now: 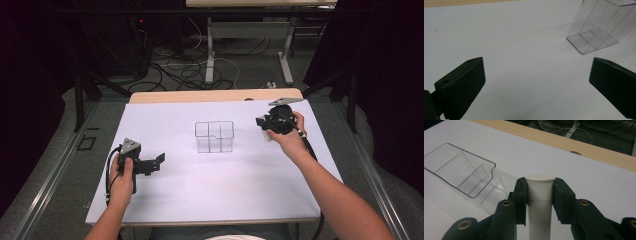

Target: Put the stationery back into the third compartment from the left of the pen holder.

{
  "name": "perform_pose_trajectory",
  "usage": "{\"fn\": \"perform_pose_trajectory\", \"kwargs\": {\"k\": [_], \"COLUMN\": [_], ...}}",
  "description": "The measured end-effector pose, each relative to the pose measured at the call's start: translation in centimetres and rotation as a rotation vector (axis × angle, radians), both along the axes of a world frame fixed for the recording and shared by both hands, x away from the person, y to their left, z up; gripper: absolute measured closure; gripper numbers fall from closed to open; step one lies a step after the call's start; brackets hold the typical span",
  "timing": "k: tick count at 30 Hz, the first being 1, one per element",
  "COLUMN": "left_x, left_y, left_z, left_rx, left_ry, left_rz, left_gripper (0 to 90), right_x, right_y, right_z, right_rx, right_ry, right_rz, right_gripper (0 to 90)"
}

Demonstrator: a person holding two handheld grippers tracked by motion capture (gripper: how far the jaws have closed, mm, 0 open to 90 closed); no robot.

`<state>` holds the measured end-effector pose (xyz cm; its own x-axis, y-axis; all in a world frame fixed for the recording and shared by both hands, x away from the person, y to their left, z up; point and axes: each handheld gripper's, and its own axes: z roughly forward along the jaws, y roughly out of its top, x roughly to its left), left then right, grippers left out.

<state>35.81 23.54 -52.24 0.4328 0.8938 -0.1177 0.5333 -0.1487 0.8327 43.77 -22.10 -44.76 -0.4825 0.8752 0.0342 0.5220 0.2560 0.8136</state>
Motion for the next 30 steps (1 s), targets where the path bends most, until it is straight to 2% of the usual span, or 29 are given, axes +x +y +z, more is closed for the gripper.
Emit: {"fn": "perform_pose_trajectory", "kwargs": {"k": [12, 30], "left_x": [0.0, 0.0], "left_y": [-0.1, -0.1], "left_z": [0.0, -0.1], "left_rx": [-0.004, -0.006], "left_ry": [0.002, 0.004], "left_rz": [-0.004, -0.006], "left_gripper": [0.6, 0.6], "right_x": [-0.3, -0.9], "right_y": [1.4, 4.6], "right_z": [0.8, 1.3], "right_rx": [0.044, 0.072], "right_ry": [-0.068, -0.140], "right_rz": [0.002, 0.020], "right_gripper": [66.8, 66.8]}}
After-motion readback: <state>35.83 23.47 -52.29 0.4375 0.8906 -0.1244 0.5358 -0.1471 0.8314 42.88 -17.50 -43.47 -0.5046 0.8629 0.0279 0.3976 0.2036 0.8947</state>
